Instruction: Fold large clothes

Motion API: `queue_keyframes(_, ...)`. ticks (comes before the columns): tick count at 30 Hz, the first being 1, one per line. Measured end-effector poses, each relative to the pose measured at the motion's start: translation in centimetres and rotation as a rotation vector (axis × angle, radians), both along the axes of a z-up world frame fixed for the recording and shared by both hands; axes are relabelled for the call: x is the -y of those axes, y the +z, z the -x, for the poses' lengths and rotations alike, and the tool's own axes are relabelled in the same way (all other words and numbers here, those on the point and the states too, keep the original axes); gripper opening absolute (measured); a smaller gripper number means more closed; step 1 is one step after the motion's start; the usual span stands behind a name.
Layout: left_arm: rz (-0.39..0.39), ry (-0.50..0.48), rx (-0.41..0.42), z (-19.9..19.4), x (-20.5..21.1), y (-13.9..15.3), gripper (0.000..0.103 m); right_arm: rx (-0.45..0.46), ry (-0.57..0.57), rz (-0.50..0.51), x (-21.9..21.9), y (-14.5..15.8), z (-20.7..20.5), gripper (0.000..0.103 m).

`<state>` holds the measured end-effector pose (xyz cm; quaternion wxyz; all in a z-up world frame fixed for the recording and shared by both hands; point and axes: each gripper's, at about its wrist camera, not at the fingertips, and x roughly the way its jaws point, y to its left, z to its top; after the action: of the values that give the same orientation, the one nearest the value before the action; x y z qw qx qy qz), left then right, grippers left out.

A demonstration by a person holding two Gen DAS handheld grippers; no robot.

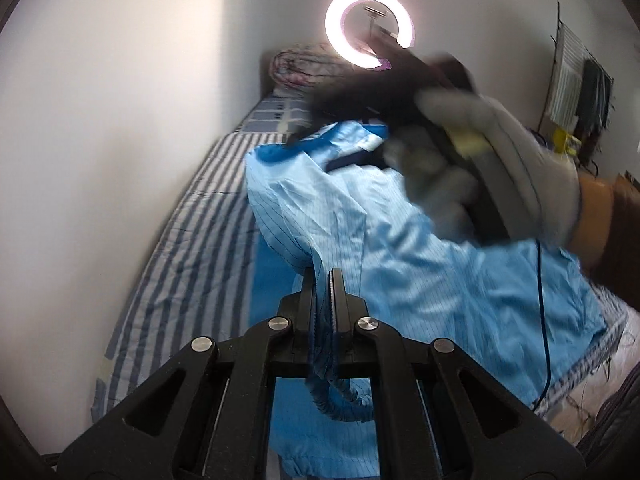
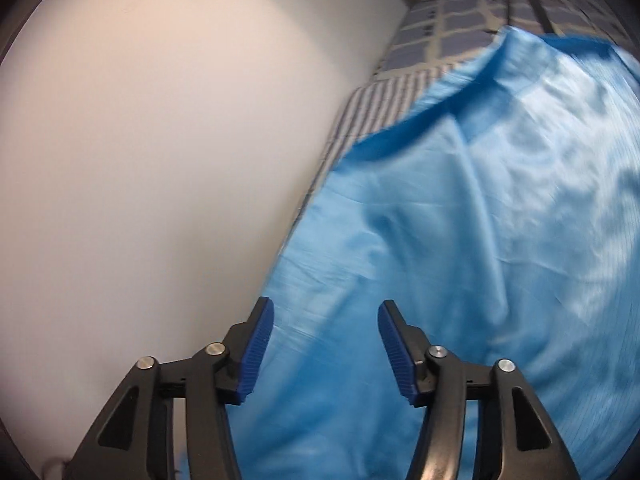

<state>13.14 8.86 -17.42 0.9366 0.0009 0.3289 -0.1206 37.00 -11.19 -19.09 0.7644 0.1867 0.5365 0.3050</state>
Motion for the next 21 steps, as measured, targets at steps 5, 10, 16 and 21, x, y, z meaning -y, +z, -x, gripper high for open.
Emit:
queue_keyframes(5,0.012,-0.011,0.0,0.4,0.3,-0.2,0.003,0.032,0.101,0.179,-6.9,0.6,-0.4,0.063)
queue_keyframes(10,0.008,-0.017,0.008,0.5,0.3,-0.2,0.003,0.038,0.132,0.39,-10.7,-1.5,-1.1,0.06)
queue_keyframes(16,-0.042,-0.047,0.03,0.8,0.5,0.0,0.003,0.038,0.111,0.369,-9.4,-1.8,-1.3,0.0)
queue_keyframes(21,-0.099,-0.079,0.077,1.3,1.2,1.3,0.003,0.085,0.01,0.184,-3.8,1.3,-1.9,0.0)
